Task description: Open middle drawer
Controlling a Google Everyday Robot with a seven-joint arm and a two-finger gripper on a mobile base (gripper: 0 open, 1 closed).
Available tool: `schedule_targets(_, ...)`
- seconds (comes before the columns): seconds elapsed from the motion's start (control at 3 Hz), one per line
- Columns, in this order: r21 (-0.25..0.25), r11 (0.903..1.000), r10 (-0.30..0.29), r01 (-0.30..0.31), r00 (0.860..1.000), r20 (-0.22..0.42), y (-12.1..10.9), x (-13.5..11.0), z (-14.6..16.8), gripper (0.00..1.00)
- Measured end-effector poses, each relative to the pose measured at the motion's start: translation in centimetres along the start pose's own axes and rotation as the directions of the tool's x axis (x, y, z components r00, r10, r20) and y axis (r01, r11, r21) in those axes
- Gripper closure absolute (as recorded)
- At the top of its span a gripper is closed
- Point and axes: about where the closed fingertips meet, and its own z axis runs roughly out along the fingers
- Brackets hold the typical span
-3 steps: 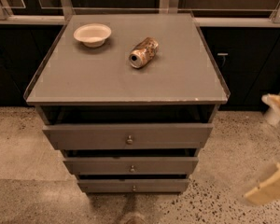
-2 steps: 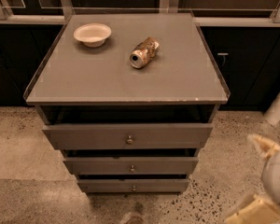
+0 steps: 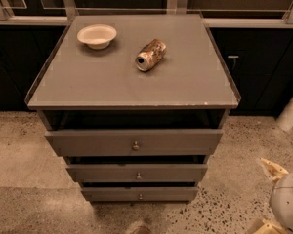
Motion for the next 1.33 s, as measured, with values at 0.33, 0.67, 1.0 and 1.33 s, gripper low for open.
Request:
schedule_targets(0.33, -0.011, 0.9998, -0.013, 0.014, 0.998, 0.069, -1.6, -0.5, 3.0, 0.0)
schedule_targets(0.67, -0.072, 0.9957, -0.043, 0.058, 0.98, 0.195, -3.6, -2.3, 9.3, 0.0)
schedule_targets(1.0, -0.13, 0.989, -0.033, 0.071, 0.96, 0.277, -4.9, -3.0, 14.5, 0.0)
schedule_targets(1.33, -0.184, 0.9818, 0.006, 0.048, 0.959, 0.282, -5.1, -2.1, 18.4, 0.0)
